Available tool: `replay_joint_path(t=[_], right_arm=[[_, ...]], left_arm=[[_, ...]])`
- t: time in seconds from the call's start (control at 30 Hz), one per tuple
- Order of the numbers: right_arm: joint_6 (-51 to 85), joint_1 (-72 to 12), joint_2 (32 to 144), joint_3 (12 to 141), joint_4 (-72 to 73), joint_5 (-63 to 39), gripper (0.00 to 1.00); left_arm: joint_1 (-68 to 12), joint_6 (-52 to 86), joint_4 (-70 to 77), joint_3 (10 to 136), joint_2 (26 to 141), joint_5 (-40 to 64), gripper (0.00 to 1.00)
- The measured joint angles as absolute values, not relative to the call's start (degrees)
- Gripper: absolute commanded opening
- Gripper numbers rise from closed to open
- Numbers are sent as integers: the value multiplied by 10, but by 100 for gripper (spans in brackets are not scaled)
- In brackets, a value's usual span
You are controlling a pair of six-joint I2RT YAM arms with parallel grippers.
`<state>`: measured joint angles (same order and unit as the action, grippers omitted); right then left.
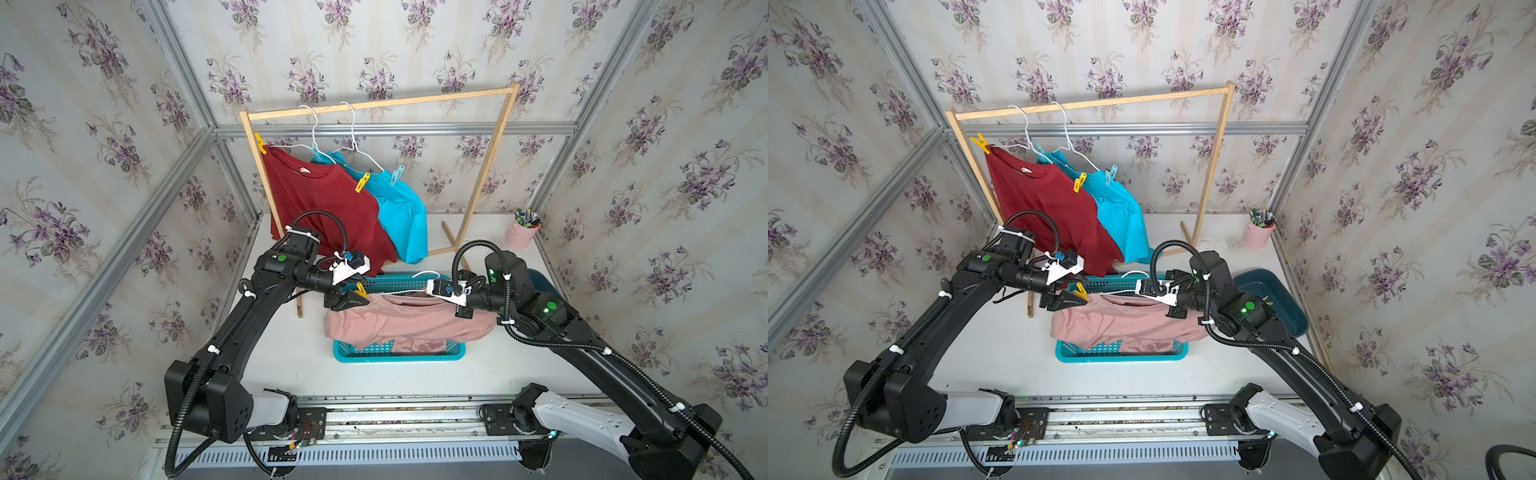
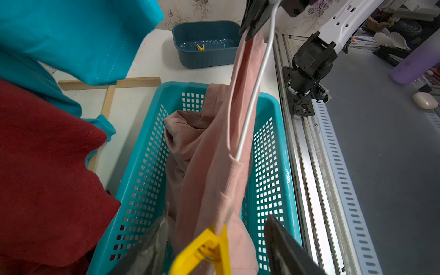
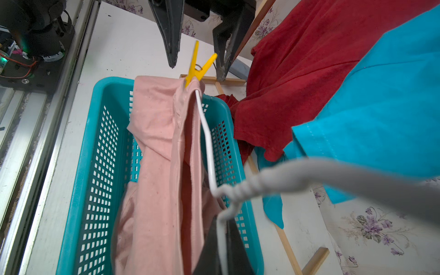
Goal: Remove the clothespins securing t-shirts to the hanger
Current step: Remove the clothespin from the hanger.
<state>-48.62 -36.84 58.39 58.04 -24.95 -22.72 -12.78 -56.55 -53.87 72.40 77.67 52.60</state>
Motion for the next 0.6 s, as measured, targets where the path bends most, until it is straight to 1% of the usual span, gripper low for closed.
replay_joint_path(t=[0.07, 0.23, 0.33, 0.6], right_arm=[[-486, -368, 584, 580, -252, -225, 0], [-486, -364, 584, 585, -256, -222, 0], [-486, -362, 582, 586, -257, -221, 0], [-486, -359, 582, 586, -269, -222, 0]], left_arm=[[-128, -567, -539, 721, 776, 524, 64], [-120, -569, -540, 715, 770, 514, 56], [-115, -569, -540, 715, 765, 511, 46], [-110, -573, -540, 715, 756, 510, 40]])
